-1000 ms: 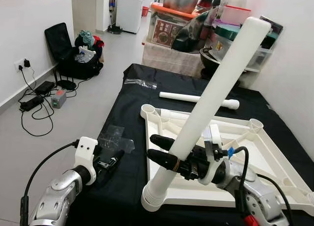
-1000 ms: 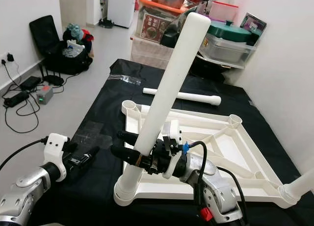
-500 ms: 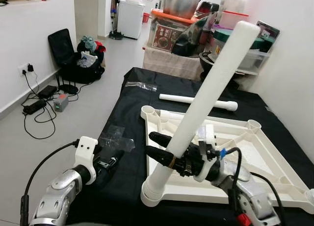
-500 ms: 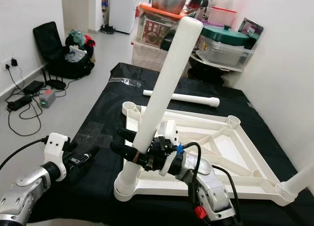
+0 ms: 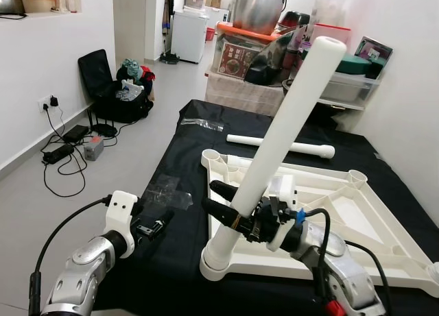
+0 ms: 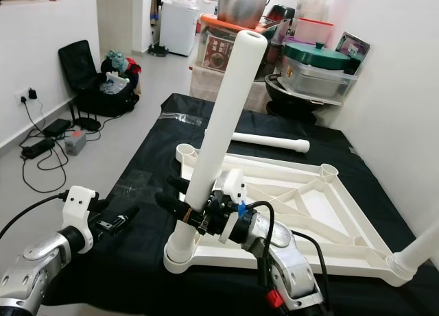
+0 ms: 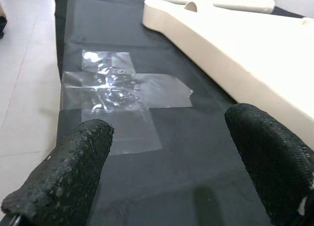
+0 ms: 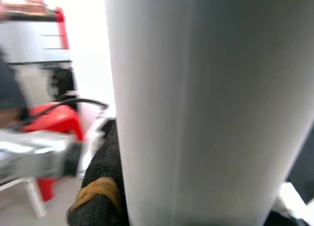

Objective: Building children table

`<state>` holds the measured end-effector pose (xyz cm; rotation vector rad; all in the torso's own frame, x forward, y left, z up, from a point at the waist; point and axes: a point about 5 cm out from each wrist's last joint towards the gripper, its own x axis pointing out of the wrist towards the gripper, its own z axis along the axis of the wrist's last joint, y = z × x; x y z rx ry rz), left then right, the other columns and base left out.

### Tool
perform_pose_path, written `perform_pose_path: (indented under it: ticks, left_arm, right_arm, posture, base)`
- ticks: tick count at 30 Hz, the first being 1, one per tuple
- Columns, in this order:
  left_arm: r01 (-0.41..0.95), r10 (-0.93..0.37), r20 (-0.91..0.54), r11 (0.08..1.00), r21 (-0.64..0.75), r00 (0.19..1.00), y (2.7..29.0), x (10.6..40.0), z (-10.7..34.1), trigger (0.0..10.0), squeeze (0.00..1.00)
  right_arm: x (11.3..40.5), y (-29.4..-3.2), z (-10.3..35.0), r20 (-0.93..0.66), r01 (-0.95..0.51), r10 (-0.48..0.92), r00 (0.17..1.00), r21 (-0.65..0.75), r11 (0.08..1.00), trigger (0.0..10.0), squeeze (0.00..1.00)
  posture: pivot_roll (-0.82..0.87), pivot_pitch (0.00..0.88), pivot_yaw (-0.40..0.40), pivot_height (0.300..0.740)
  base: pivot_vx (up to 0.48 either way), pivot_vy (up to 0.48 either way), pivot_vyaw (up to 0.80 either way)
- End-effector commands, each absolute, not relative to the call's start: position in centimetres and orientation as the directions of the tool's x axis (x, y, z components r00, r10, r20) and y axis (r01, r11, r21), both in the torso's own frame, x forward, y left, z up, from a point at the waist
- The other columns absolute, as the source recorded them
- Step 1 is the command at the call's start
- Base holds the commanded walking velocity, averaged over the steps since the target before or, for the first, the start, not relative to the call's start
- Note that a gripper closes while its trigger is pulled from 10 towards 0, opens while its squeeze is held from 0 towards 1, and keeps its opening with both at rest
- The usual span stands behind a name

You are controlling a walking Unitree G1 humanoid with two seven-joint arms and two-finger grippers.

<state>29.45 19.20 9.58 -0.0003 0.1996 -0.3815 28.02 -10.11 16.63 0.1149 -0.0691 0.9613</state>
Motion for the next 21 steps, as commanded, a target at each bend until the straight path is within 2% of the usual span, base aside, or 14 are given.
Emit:
perform_pose_path:
  ticks: [1,2,3,4,6,8,13,16,19,20,21]
  left_arm:
    - [0.376,-0.375,-0.201,0.926,-0.035,0.905,19.1,29.5,9.3,10.0,0.0]
    - [0.376,-0.375,-0.202,0.926,-0.037,0.905,19.0,29.5,9.3,10.0,0.0]
    - [0.376,-0.375,-0.202,0.926,-0.037,0.905,19.0,29.5,9.3,10.0,0.0]
    - [0.375,-0.375,-0.203,0.926,-0.039,0.905,19.0,29.5,9.2,10.0,0.0]
    - [0.375,-0.375,-0.203,0.926,-0.039,0.905,19.0,29.5,9.2,10.0,0.0]
    - [0.375,-0.376,-0.205,0.926,-0.042,0.904,18.9,29.4,9.1,10.0,0.0]
    - [0.374,-0.375,-0.206,0.926,-0.043,0.904,18.9,29.4,9.0,10.0,0.0]
    - [0.375,-0.376,-0.208,0.926,-0.043,0.903,19.0,29.4,9.0,10.0,0.0]
    - [0.379,-0.379,-0.208,0.925,-0.044,0.902,18.9,29.5,9.0,10.0,0.0]
    - [0.379,-0.379,-0.208,0.925,-0.044,0.902,18.9,29.5,9.0,10.0,0.0]
    - [0.38,-0.38,-0.208,0.924,-0.044,0.901,18.9,29.5,9.0,10.0,0.0]
  right_arm:
    - [27.6,-11.9,8.6,-0.307,-0.66,0.688,0.657,0.206,0.722,10.0,0.0]
    - [28.1,-12.5,8.2,-0.346,-0.584,0.608,0.715,0.183,0.791,10.0,0.0]
    - [28.1,-12.5,8.2,-0.346,-0.584,0.608,0.715,0.183,0.791,10.0,0.0]
    - [28.5,-13.1,7.7,-0.374,-0.509,0.537,0.756,0.18,0.842,10.0,0.0]
    - [28.5,-13.1,7.7,-0.374,-0.509,0.537,0.756,0.18,0.842,10.0,0.0]
    - [28.6,-13.6,7.2,-0.404,-0.429,0.457,0.792,0.164,0.888,10.0,0.0]
    - [28.3,-13.4,7.2,-0.404,-0.428,0.456,0.793,0.162,0.889,10.0,0.0]
    - [27.8,-12.7,8.0,-0.344,-0.498,0.536,0.771,0.198,0.844,10.0,0.0]
    - [26.9,-11.7,9.6,-0.239,-0.643,0.692,0.682,0.255,0.722,10.0,0.0]
    - [26.9,-11.7,9.6,-0.239,-0.643,0.692,0.682,0.255,0.722,10.0,0.0]
    - [26.5,-11.5,10.0,-0.219,-0.684,0.733,0.644,0.264,0.68,10.0,0.0]
  posture:
    - [0.11,0.0,-0.161,0.74]
    - [0.11,0.0,-0.162,0.74]
    - [0.11,0.0,-0.162,0.74]
    - [0.11,0.0,-0.163,0.74]
    - [0.11,0.0,-0.163,0.74]
    - [0.11,0.0,-0.164,0.74]
    - [0.1,0.0,-0.163,0.74]
    - [0.1,0.0,-0.158,0.74]
    - [0.09,0.0,-0.155,0.74]
    - [0.09,0.0,-0.155,0.74]
    - [0.1,0.0,-0.156,0.74]
  base:
    - [0.0,0.0,0.0]
    - [0.0,0.0,0.0]
    - [0.0,0.0,0.0]
    - [0.0,0.0,0.0]
    - [0.0,0.0,0.0]
    - [0.0,0.0,0.0]
    - [0.0,0.0,0.0]
    - [0.0,0.0,0.0]
    - [0.0,0.0,0.0]
    - [0.0,0.0,0.0]
    - [0.0,0.0,0.0]
